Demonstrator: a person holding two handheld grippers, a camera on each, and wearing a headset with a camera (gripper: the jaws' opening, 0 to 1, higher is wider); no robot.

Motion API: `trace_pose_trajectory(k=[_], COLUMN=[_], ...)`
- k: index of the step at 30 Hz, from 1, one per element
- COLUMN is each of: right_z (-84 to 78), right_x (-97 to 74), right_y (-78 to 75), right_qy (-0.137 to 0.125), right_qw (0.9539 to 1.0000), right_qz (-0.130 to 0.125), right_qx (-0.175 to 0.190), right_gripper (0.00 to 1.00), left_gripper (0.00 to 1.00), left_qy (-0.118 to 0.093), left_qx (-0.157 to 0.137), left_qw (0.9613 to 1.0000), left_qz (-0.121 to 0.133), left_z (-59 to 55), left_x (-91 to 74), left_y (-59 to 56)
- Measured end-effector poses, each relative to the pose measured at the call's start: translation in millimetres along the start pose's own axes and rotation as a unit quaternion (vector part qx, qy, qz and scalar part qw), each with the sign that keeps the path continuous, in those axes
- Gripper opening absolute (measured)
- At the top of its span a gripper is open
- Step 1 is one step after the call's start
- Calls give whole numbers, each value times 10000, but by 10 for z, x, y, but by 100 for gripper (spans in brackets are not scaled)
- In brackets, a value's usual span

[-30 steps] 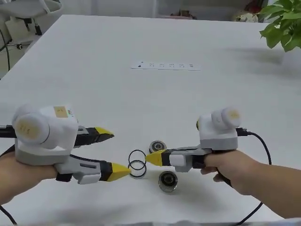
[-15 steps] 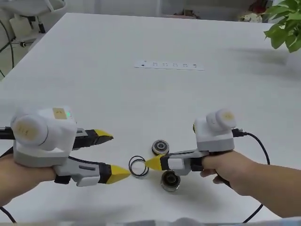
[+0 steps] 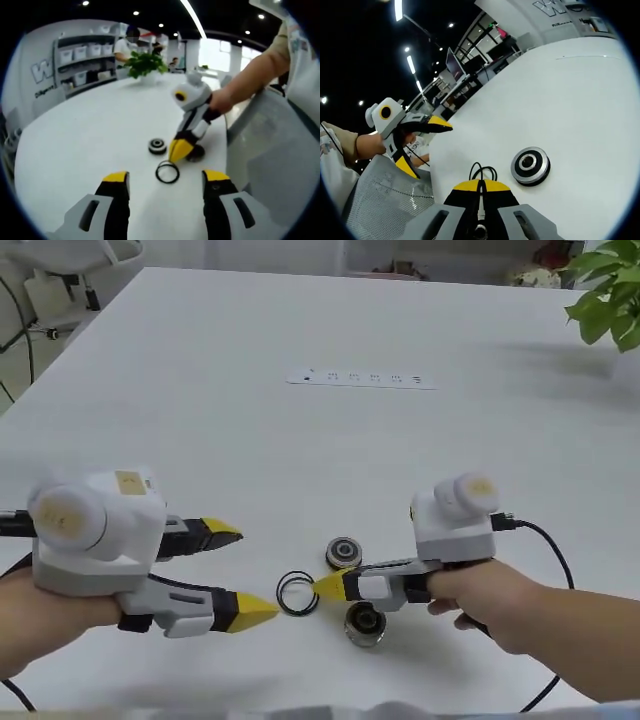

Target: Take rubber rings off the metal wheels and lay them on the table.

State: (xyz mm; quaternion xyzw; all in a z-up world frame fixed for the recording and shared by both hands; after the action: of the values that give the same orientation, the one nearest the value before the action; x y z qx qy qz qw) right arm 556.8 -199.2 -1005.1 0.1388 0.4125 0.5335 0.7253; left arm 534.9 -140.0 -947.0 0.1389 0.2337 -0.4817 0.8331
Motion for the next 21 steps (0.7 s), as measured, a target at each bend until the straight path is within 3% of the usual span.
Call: trace_pose_trajectory(k=[13, 21], right_z=[-42, -32], right_x=[36, 21], right_y=[-49, -57], right_qy=[149, 148], right_qw=[9995, 9988], right_qz=[-183, -257], right_qx=[-217, -395], right_gripper=[0, 7], left_gripper=[58, 58], left_qy=[30, 86], left_qx=[-54, -61], left_qw=[10000, 9999], left_qz=[-22, -55], left_z=[-24, -45], left_x=[-3, 3], left_y=[-11, -18])
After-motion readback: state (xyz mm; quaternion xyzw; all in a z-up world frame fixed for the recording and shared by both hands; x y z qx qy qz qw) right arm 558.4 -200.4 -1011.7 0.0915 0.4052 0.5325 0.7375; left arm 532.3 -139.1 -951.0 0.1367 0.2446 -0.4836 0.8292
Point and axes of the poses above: the centre of the closed fingertips' face, and the gripper's own axes: x roughly forward along the fingers, y roughly to its left, z roughly out of its top, the point moved 1 cm from there along -x, roughly backward along the fingers, and after that the axes turned 3 degrees about x, right-handed, at the moved point
